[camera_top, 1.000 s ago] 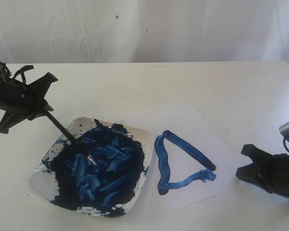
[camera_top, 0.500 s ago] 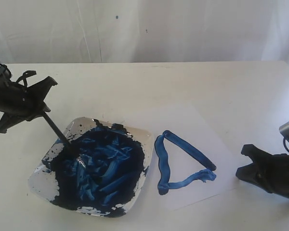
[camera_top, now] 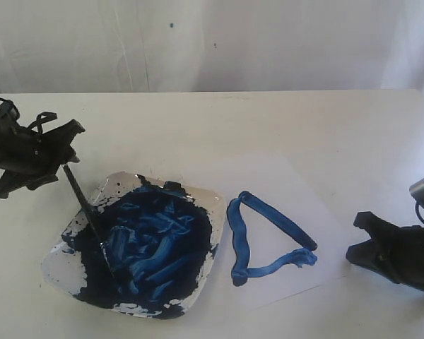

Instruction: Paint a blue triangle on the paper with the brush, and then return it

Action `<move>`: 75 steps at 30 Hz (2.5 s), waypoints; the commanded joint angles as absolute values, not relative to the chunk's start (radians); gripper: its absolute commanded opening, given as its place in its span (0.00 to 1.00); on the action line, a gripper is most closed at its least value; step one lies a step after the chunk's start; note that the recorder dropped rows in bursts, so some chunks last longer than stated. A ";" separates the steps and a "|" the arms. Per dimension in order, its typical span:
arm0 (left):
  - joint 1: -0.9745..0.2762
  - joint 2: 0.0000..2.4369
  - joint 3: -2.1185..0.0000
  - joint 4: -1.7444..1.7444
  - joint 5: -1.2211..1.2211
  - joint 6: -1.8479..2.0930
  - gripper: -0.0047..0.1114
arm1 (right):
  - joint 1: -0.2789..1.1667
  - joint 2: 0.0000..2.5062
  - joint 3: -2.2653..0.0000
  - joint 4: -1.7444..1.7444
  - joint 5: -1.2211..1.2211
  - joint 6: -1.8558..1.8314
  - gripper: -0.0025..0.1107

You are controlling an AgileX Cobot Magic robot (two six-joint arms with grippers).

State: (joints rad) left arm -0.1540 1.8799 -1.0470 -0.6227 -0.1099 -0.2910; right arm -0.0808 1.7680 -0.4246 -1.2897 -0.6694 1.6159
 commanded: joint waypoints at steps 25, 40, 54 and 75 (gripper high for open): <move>-0.151 1.318 -1.046 -0.612 0.074 0.075 0.29 | -0.079 1.772 -0.428 -1.296 -0.666 1.619 0.02; -0.151 0.833 -0.902 -0.612 0.334 0.295 0.04 | -0.079 1.772 -0.428 -1.296 -0.666 1.631 0.02; -0.151 0.591 -0.898 -0.651 0.527 0.321 0.04 | -0.079 1.772 -0.428 -1.296 -0.666 1.631 0.02; 0.039 0.177 -0.390 -0.455 0.278 0.318 0.04 | -0.079 1.772 -0.428 -1.296 -0.666 1.631 0.02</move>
State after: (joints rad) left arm 0.0326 0.2248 -0.4494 -0.4455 0.3237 0.3274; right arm -0.0808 1.7680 -0.4246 -1.2897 -0.6694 1.6303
